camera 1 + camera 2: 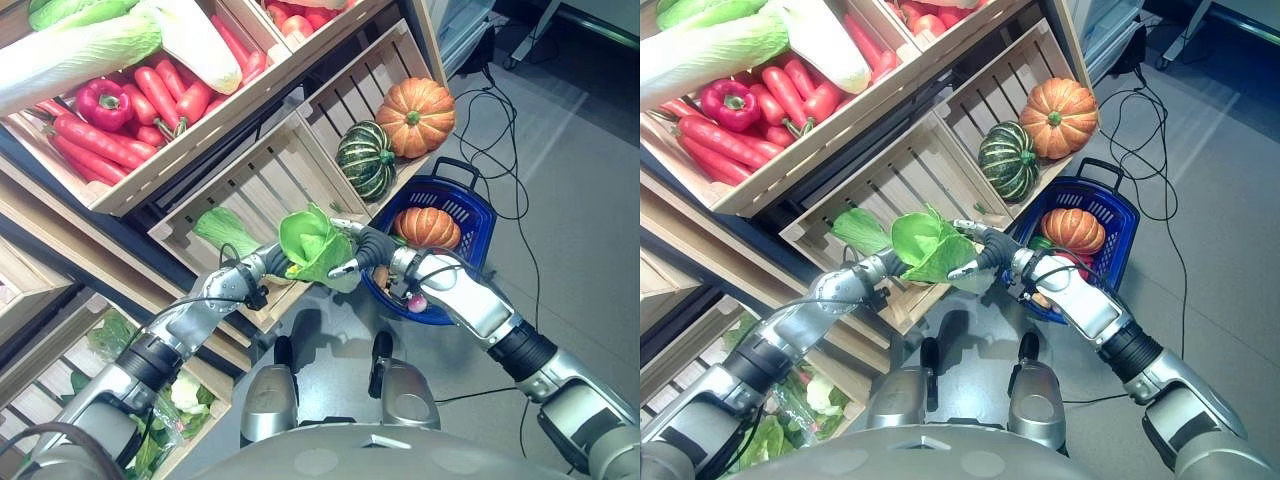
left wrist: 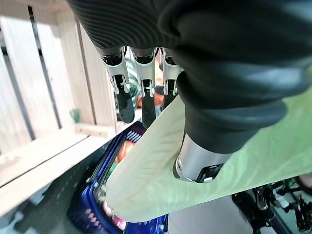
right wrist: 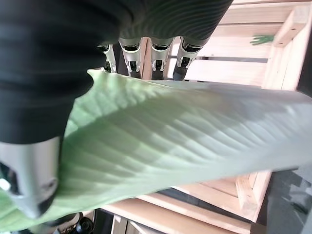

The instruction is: Pick up fruits and vegetables into the basket

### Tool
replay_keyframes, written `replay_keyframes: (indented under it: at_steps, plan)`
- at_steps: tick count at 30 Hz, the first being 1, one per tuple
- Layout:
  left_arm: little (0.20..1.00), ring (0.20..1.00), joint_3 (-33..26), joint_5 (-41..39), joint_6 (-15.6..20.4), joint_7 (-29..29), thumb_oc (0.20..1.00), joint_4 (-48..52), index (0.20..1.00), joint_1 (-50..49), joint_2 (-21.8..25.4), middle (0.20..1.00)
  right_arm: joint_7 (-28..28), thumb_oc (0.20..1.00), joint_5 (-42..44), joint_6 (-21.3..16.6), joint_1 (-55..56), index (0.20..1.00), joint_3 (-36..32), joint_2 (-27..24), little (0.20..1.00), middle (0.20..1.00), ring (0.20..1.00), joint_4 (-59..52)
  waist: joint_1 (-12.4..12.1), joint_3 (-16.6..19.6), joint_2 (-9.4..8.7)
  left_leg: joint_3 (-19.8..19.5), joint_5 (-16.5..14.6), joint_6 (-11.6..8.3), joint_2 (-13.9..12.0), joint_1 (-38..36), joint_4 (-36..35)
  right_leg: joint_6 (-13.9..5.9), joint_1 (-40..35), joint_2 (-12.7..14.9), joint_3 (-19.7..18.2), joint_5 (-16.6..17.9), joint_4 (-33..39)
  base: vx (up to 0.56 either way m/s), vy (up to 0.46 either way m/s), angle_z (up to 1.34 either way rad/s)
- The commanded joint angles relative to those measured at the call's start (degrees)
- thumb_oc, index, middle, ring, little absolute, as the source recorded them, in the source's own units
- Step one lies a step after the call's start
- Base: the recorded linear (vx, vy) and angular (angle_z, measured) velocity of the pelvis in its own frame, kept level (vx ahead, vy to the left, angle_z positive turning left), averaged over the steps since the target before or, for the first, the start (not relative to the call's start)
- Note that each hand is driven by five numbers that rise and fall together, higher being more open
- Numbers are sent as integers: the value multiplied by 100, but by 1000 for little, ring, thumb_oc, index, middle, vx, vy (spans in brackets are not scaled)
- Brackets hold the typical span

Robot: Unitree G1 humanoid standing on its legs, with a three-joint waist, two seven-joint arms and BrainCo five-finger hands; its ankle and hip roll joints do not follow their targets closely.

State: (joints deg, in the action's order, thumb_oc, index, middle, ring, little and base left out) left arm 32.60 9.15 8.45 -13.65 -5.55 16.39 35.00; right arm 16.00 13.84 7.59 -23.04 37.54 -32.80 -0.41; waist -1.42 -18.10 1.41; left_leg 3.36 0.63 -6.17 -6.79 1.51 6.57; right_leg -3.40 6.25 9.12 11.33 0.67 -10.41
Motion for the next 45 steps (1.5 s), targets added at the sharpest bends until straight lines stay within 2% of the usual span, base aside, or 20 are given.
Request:
replay_keyframes:
  at_steps: [1,5,6,7,8,9,10,11,13,19,23,27,28,30,31,34,37,41,42,45]
  plan:
    - [200,200,427,-160,9,-223,200,316,200,600,-250,200,351,1000,-28,-317,-423,1000,481,415,1000,1000,1000,-580,-29,78,-227,117,-574,195,-23,-5,260,-535,-588,334,-254,-512,185,0,0,0]
    - [200,200,555,-388,-549,-662,200,165,200,627,-335,200,322,1000,-449,-467,-559,1000,611,479,1000,1000,1000,-451,-35,107,-216,107,-566,193,-24,-28,245,-538,-598,334,-266,-514,185,0,0,0]
    - [200,200,555,-388,-576,-692,200,164,200,631,-343,200,324,1000,-486,-480,-568,1000,617,480,1000,1000,1000,-442,-34,106,-213,106,-566,193,-25,-29,244,-537,-598,333,-266,-515,184,0,0,0]
    - [200,200,657,-622,-1176,-1124,200,48,200,650,-429,200,158,840,-1045,-616,-683,840,671,443,840,840,840,-427,-17,130,-202,100,-567,192,-22,-46,237,-550,-601,339,-278,-515,179,0,0,0]
    - [200,200,660,-613,-1234,-1172,200,41,200,650,-443,200,124,840,-1115,-624,-696,840,675,434,840,840,840,-426,-15,133,-199,101,-569,192,-22,-49,236,-551,-602,340,-279,-516,178,0,0,0]
    - [200,200,711,-686,-1427,-1253,200,-2,200,642,-467,200,74,558,-1310,-555,-787,558,695,398,558,558,558,-429,8,150,-186,106,-569,193,-25,-70,225,-555,-604,338,-300,-514,183,0,0,0]
    - [200,200,730,-731,-1493,-1257,200,-40,200,634,-485,200,81,354,-1359,-516,-825,354,711,386,354,354,354,-425,19,157,-182,112,-570,193,-27,-82,219,-555,-608,335,-311,-515,187,0,0,0]
    - [200,200,732,-777,-1612,-1282,200,-99,200,634,-518,200,84,200,-1400,-459,-865,200,726,372,200,200,200,-421,28,164,-176,117,-573,197,-29,-100,208,-556,-611,332,-324,-514,190,0,0,0]
    - [200,200,725,-820,-1921,-1345,200,-188,200,632,-577,200,131,200,-1524,-348,-926,200,743,367,200,200,200,-387,44,190,-172,125,-582,201,-32,-123,200,-557,-615,331,-347,-520,193,0,0,0]
    - [200,200,648,-720,-2089,-1342,200,-414,200,629,-689,200,32,200,-1163,-51,-956,200,753,474,200,200,200,-208,24,242,-184,132,-596,198,-36,-167,172,-561,-635,330,-362,-522,209,0,0,0]
    - [200,200,598,-657,-2167,-1341,200,-405,200,595,-716,200,-160,200,-864,-103,-861,200,689,562,200,200,200,-136,11,268,-185,139,-589,191,-52,-191,151,-559,-655,331,-347,-520,224,0,0,0]
    - [200,200,507,-652,-2354,-1285,200,-390,200,540,-778,200,-249,200,-632,-148,-696,200,520,596,200,200,200,-256,31,256,-175,139,-565,178,-70,-213,122,-561,-664,330,-334,-500,241,0,0,0]
    - [200,200,460,-700,-2506,-1175,200,-418,200,449,-807,200,-348,200,-509,-128,-555,200,350,599,200,200,200,-440,55,271,-174,144,-558,177,-77,-216,106,-572,-649,335,-329,-491,233,0,0,0]
    - [533,533,433,-798,-2590,-1052,533,-455,533,361,-822,533,-386,200,-396,-106,-494,200,199,559,200,200,200,-581,66,280,-174,146,-553,175,-84,-225,95,-575,-648,332,-321,-485,230,0,0,0]
    - [1000,1000,370,-939,-2704,-892,1000,-545,1000,236,-864,1000,-449,200,-252,-38,-434,200,-6,521,200,200,200,-771,76,282,-175,157,-553,175,-98,-231,88,-576,-641,333,-308,-485,221,0,0,0]
    - [1000,1000,225,-1272,-2786,-721,1000,-836,1000,-10,-927,1000,-572,200,-67,77,-404,200,-412,459,200,200,200,-1061,81,274,-182,179,-551,168,-123,-220,94,-562,-616,318,-281,-491,194,-21,-45,-1]
    - [1000,1000,87,-1430,-2704,-453,1000,-1329,1000,-361,-1003,1000,-836,200,121,308,-476,200,-934,325,200,200,200,-1530,102,246,-199,251,-564,161,-172,-181,136,-526,-570,299,-244,-519,142,-25,-31,0]
    - [1000,1000,53,-1506,-2621,-328,1000,-1722,1000,-509,-1060,1000,-1066,200,253,517,-570,200,-1241,188,200,200,200,-1876,116,218,-213,302,-568,158,-202,-158,171,-507,-543,290,-230,-528,99,-19,-44,0]
    - [1000,1000,-23,-1613,-2611,-234,1000,-2050,1000,-711,-1102,1000,-1359,200,398,641,-669,200,-1548,19,200,200,200,-2150,159,195,-225,349,-566,154,-233,-154,183,-486,-521,274,-219,-539,64,-6,-53,-1]
    - [1000,1000,-124,-1675,-2491,-119,1000,-2413,1000,-913,-1138,1000,-1617,200,534,778,-768,200,-1886,-198,200,200,200,-2370,195,179,-233,407,-571,148,-267,-149,188,-470,-487,253,-225,-556,23,-8,-48,0]
